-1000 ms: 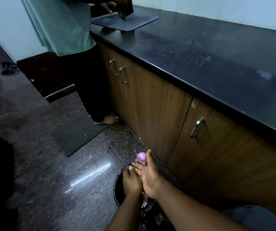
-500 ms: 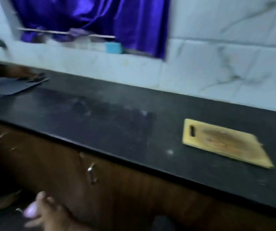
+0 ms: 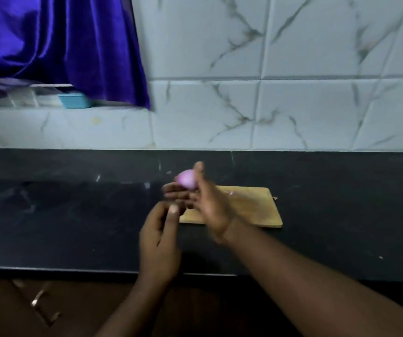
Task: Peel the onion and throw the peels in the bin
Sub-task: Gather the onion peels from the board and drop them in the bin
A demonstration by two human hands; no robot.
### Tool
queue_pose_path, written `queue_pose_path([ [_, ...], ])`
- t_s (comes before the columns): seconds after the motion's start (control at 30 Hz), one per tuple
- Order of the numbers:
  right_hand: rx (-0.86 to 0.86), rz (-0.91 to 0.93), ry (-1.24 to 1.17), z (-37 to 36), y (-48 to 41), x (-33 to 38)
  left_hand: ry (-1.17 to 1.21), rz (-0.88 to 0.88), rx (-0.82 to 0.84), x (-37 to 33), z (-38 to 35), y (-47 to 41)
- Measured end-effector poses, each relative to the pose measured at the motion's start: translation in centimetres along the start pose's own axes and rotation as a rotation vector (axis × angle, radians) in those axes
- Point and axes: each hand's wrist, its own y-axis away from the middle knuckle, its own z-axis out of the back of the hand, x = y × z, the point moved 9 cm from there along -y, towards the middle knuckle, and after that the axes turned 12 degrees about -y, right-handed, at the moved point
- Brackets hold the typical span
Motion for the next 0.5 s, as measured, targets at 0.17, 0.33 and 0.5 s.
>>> queue_pose_path([
  [0.17,-0.272,0.061,0.152,14.2,-2.8,5.3,0.155,0.310,0.026,-1.9,-8.6,-8.4],
  [0.33,-0.292,-0.054,0.146,19.5,-6.7,3.2,0.410,0.527,-0.079,0.3,-12.8,-7.8],
  [0.5,-0.214,-0.215,0.198,17.5,-8.4,0.3,0.485,0.511,-0.202,2.0,-13.8,-7.3],
])
